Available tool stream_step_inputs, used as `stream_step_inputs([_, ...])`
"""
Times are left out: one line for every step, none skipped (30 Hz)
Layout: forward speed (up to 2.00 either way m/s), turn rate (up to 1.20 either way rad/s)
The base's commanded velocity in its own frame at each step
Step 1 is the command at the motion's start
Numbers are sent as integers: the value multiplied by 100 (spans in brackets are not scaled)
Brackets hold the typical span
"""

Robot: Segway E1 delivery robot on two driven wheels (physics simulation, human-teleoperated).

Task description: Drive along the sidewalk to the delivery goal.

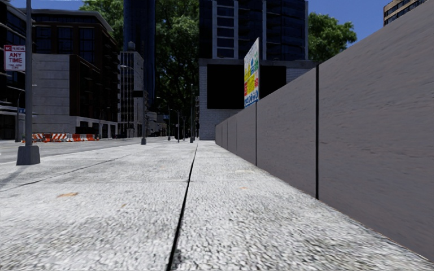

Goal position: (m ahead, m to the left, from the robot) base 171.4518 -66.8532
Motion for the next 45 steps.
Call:
stream_step_inputs([200,26])
stream_step_inputs([200,26])
stream_step_inputs([200,26])
stream_step_inputs([200,26])
stream_step_inputs([200,26])
stream_step_inputs([200,22])
stream_step_inputs([200,22])
stream_step_inputs([200,12])
stream_step_inputs([200,0])
stream_step_inputs([200,0])
stream_step_inputs([200,0])
stream_step_inputs([200,0])
stream_step_inputs([200,0])
stream_step_inputs([200,0])
stream_step_inputs([200,0])
stream_step_inputs([200,0])
stream_step_inputs([200,0])
stream_step_inputs([200,0])
stream_step_inputs([200,0])
stream_step_inputs([200,0])
stream_step_inputs([200,0])
stream_step_inputs([200,0])
stream_step_inputs([200,1])
stream_step_inputs([200,1])
stream_step_inputs([200,13])
stream_step_inputs([200,18])
stream_step_inputs([200,19])
stream_step_inputs([200,19])
stream_step_inputs([200,19])
stream_step_inputs([200,19])
stream_step_inputs([200,19])
stream_step_inputs([200,19])
stream_step_inputs([200,19])
stream_step_inputs([200,19])
stream_step_inputs([200,19])
stream_step_inputs([200,19])
stream_step_inputs([200,19])
stream_step_inputs([200,21])
stream_step_inputs([200,22])
stream_step_inputs([200,22])
stream_step_inputs([200,22])
stream_step_inputs([200,22])
stream_step_inputs([200,22])
stream_step_inputs([200,22])
stream_step_inputs([200,22])
